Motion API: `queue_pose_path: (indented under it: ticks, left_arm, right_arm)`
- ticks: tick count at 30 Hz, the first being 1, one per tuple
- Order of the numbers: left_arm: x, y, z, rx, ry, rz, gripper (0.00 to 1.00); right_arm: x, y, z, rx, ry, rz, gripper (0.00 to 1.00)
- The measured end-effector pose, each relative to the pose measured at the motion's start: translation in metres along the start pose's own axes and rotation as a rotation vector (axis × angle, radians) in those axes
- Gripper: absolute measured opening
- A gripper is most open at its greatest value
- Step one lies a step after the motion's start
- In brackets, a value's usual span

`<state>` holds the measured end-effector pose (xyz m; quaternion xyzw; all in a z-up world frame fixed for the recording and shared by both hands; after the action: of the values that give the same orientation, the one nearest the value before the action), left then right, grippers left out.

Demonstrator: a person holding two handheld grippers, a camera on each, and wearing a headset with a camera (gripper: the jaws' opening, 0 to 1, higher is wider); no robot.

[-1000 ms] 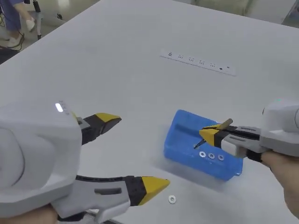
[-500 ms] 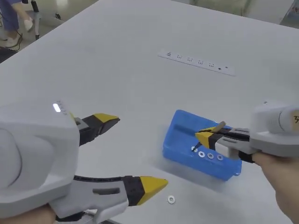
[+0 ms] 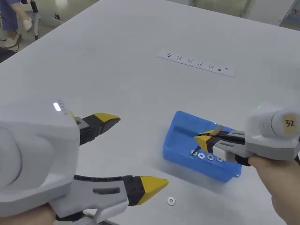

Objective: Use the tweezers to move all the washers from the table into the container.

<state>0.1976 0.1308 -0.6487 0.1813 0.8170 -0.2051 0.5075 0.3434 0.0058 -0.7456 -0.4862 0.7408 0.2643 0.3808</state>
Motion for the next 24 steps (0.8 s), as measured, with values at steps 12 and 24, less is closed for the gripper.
queue_pose_path:
  ticks: [12,24]
  left_arm:
    - [0.001,0.0,0.0,0.002,-0.002,-0.001,0.74]
    - [0.005,-0.009,0.007,0.048,0.017,0.009,0.68]
  right_arm:
    - [-0.033,0.02,-0.031,0.003,-0.179,0.004,0.03]
    - [-0.012,0.076,-0.035,-0.167,-0.121,0.023,0.03]
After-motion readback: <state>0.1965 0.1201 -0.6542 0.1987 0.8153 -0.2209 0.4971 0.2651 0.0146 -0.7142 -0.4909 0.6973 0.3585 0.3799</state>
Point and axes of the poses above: the centre of the closed fingertips' face, and the gripper's own axes: z roughly forward along the fingers, y roughly to its left, x roughly out of its underside, the point moved 4 cm from there along -z, roughly backward along the fingers, and after that the axes turned 7 degrees about -z, right-handed, at the moved point
